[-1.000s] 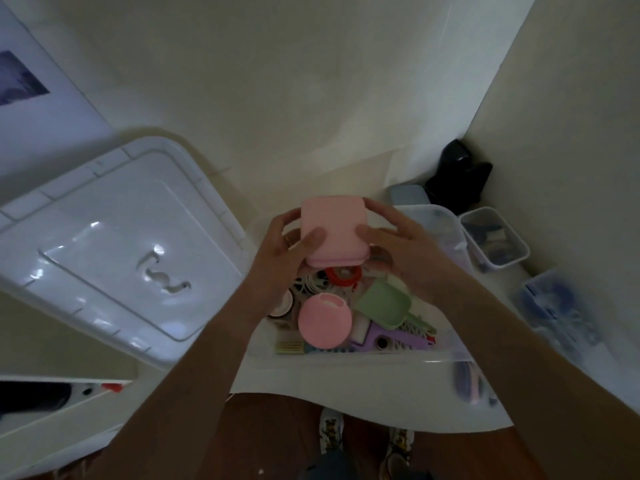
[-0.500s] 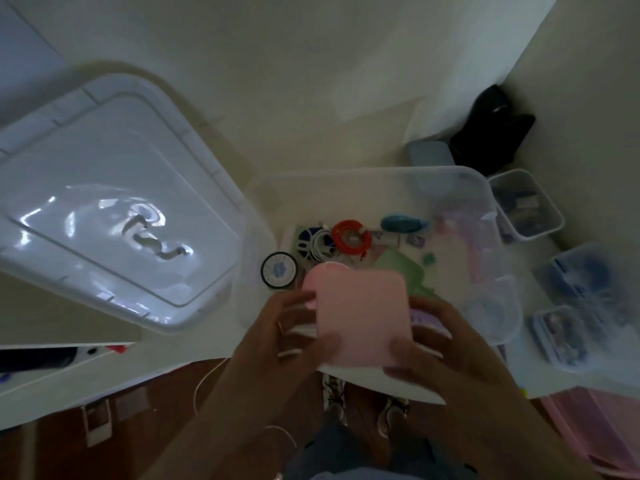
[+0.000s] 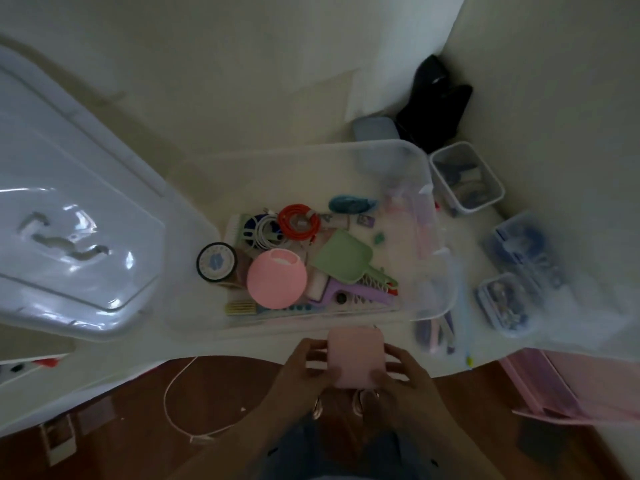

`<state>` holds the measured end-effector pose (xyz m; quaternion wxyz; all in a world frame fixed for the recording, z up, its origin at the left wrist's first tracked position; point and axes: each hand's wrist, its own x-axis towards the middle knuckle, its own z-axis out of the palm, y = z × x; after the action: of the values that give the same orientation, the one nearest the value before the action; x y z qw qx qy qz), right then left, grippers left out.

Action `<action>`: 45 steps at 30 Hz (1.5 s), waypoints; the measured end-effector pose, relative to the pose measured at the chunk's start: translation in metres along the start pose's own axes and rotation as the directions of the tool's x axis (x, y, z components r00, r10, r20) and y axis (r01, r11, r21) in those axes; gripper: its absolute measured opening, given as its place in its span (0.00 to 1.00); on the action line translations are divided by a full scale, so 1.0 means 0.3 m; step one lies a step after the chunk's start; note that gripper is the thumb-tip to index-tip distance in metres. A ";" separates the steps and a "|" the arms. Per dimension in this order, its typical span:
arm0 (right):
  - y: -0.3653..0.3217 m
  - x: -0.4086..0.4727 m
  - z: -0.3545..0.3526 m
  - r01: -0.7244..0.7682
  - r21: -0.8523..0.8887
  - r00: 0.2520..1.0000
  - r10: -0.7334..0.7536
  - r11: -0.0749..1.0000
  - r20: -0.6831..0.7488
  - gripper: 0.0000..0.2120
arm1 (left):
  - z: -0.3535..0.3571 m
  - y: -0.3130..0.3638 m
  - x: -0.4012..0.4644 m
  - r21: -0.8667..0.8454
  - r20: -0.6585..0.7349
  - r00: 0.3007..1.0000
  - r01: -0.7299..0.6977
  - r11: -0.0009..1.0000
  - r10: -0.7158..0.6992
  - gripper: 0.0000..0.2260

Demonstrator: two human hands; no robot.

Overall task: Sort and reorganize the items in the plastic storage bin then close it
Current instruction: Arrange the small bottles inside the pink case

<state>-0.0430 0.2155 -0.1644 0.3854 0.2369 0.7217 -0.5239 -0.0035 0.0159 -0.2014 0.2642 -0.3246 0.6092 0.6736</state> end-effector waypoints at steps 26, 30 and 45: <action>-0.525 0.460 0.155 0.565 -0.329 0.621 0.127 -0.757 0.774 0.06 | 0.013 -0.130 0.137 0.571 -0.024 0.927 -0.295 0.766 0.375 0.42; -0.442 0.541 0.171 0.519 -0.316 0.660 0.138 -0.794 0.738 0.05 | 0.023 -0.139 0.164 0.706 0.053 0.874 -0.375 0.600 0.484 0.43; -0.542 0.244 0.001 0.739 -0.655 0.507 -0.512 -0.157 0.693 0.06 | 0.055 -0.126 0.161 0.774 0.115 0.790 -0.451 0.444 0.602 0.38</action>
<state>-0.2074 0.1555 -0.1302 0.2006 -0.4753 0.8474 -0.1256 -0.0084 0.0347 -0.2617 0.0972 -0.0322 0.9259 0.3636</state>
